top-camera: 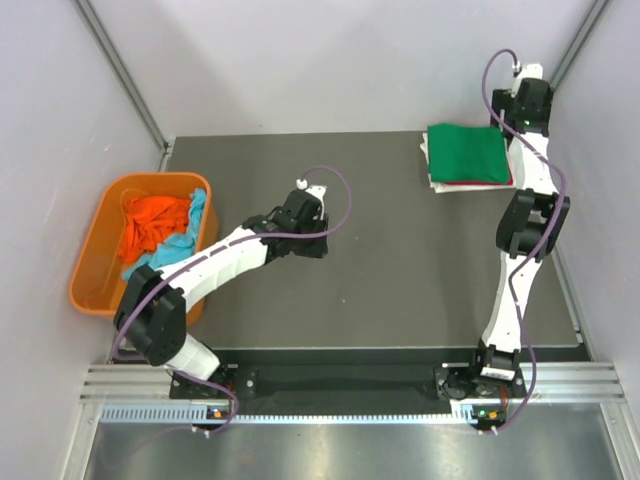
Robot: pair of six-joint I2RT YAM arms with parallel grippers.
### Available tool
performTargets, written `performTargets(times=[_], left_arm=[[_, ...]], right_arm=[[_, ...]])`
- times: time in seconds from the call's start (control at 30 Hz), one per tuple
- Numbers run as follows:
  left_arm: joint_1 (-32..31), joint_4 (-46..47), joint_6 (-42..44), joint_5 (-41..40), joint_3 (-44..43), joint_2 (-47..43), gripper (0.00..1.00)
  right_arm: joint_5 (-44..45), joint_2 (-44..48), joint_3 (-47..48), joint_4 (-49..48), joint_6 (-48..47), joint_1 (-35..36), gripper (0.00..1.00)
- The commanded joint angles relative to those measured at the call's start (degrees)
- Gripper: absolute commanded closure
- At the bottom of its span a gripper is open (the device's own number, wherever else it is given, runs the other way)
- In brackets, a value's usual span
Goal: Fold and stack the t-shirts
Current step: Reset both grippers
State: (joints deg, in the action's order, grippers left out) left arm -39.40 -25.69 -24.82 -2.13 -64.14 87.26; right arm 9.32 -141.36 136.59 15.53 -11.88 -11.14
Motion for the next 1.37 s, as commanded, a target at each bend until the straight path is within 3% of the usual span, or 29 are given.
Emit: performTargets(times=[0.0,0.2,0.27,0.43,0.47,0.5,0.53,0.83,1.03,1.33], left_arm=[[0.3,3.0,-2.0,4.9,-1.7,-5.0,0.65],[0.9,6.2,-0.3,-0.3,-4.1,-11.6,0.62],[2.0,2.9,-1.5,-3.8,-7.8,-12.6,0.51],[3.6,-4.2,-0.8,-2.6,-14.1,-13.5,0.41],[3.6,-4.2,-0.5,-2.0,-14.0,-14.6,0.36],[3.6,-4.1,0.4,0.3,-13.6,-15.3,0.22],[3.6,-3.9,0.3,0.8,-12.9,-16.1,0.01],[3.7,-1.5,-3.0,6.9,-5.0,-27.3,0.01],[3.7,-1.7,-5.1,5.4,2.2,-35.0,0.01],[3.7,-1.6,-5.9,8.2,4.5,-39.4,0.02]], right_arm=[[5.4,13.5,-5.5,-2.4,1.7,3.0,0.0],[5.3,32.9,-17.3,16.2,15.7,8.6,0.0],[2.1,42.5,-25.6,20.8,20.3,10.7,0.0],[-7.6,64.2,-43.2,27.4,27.5,15.8,0.0],[-13.7,67.5,-46.1,26.7,28.0,16.3,0.0],[-16.5,73.9,-52.1,26.0,29.9,16.4,0.0],[-18.5,76.7,-54.6,25.5,30.9,16.3,0.0],[-28.2,97.9,-75.0,27.5,35.9,16.4,0.0],[-27.9,105.0,-78.2,28.2,36.7,16.5,0.0],[-27.9,105.1,-75.2,29.0,36.5,16.4,0.01]])
